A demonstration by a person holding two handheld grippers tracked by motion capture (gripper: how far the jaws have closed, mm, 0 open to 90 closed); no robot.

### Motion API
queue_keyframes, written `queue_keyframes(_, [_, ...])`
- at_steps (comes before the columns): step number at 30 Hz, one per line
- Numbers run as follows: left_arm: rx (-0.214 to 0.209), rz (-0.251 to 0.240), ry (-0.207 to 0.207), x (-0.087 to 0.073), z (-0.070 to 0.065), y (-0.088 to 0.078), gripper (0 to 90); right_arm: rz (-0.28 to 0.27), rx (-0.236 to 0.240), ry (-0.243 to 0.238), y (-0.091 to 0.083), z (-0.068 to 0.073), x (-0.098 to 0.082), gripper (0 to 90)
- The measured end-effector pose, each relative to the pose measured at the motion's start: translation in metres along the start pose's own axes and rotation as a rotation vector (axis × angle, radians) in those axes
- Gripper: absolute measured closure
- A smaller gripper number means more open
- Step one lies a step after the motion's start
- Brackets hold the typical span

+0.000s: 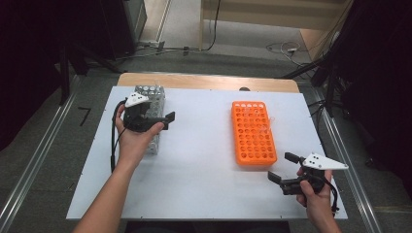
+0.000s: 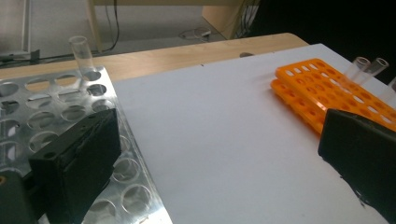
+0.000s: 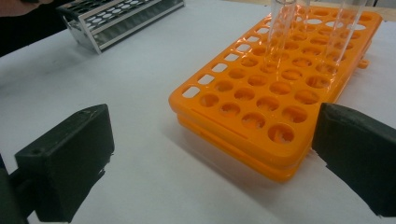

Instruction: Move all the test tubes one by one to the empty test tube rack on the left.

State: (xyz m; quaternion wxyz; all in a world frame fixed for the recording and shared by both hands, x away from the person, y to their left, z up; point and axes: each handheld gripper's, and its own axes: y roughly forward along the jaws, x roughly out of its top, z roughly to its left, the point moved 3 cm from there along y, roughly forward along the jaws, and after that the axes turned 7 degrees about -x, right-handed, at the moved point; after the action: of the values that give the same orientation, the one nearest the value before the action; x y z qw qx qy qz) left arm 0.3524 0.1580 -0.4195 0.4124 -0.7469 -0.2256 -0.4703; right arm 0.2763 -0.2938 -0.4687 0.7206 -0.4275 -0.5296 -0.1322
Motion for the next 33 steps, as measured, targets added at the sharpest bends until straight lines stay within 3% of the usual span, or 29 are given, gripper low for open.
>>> queue_keyframes(11, [-0.053, -0.04, 0.011, -0.03, -0.03, -0.026, 0.0, 0.016, 0.019, -0.018, 0.014, 0.002, 0.014, 0.0])
queue_keyframes(21, [-0.085, -0.064, 0.028, -0.051, -0.049, -0.044, 0.0, 0.043, 0.015, -0.003, 0.042, -0.011, 0.029, 0.0])
queue_keyframes(26, [-0.104, -0.065, 0.034, -0.056, -0.056, -0.044, 0.0, 0.058, -0.001, 0.018, 0.061, -0.021, 0.033, 14.1])
queue_keyframes(33, [-0.125, -0.038, 0.03, -0.063, -0.061, -0.036, 0.0, 0.079, -0.102, 0.017, 0.078, -0.031, 0.038, 40.7])
